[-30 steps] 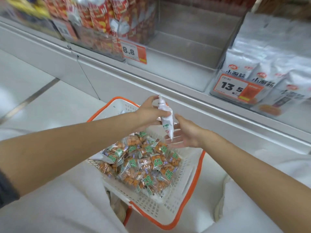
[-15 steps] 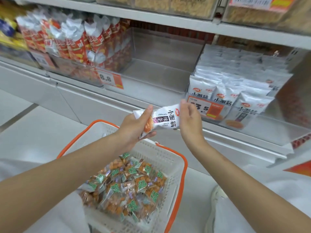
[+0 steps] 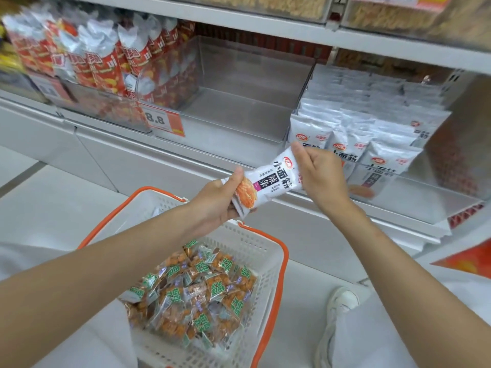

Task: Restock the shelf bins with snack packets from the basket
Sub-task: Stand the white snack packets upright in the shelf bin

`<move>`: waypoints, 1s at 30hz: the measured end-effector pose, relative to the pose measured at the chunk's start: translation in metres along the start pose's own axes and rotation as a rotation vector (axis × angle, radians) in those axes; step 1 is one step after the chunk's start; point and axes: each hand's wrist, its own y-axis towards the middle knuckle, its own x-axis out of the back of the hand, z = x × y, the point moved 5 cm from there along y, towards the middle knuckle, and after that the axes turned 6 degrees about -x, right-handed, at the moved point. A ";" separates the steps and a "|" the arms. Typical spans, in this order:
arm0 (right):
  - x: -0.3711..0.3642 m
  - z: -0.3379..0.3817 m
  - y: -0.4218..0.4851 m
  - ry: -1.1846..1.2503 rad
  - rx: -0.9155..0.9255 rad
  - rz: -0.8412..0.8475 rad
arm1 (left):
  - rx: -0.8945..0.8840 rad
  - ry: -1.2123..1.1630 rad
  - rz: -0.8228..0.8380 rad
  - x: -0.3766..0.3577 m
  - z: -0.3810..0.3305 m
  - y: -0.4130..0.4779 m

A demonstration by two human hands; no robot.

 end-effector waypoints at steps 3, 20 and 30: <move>0.015 0.006 0.005 -0.154 0.139 0.046 | -0.129 0.269 0.036 0.000 -0.007 0.006; 0.121 -0.012 -0.020 0.286 -0.152 0.194 | -0.524 0.497 0.155 -0.147 -0.114 0.014; 0.223 -0.055 -0.012 0.006 -0.076 -0.362 | -0.777 0.524 0.333 -0.281 -0.168 0.028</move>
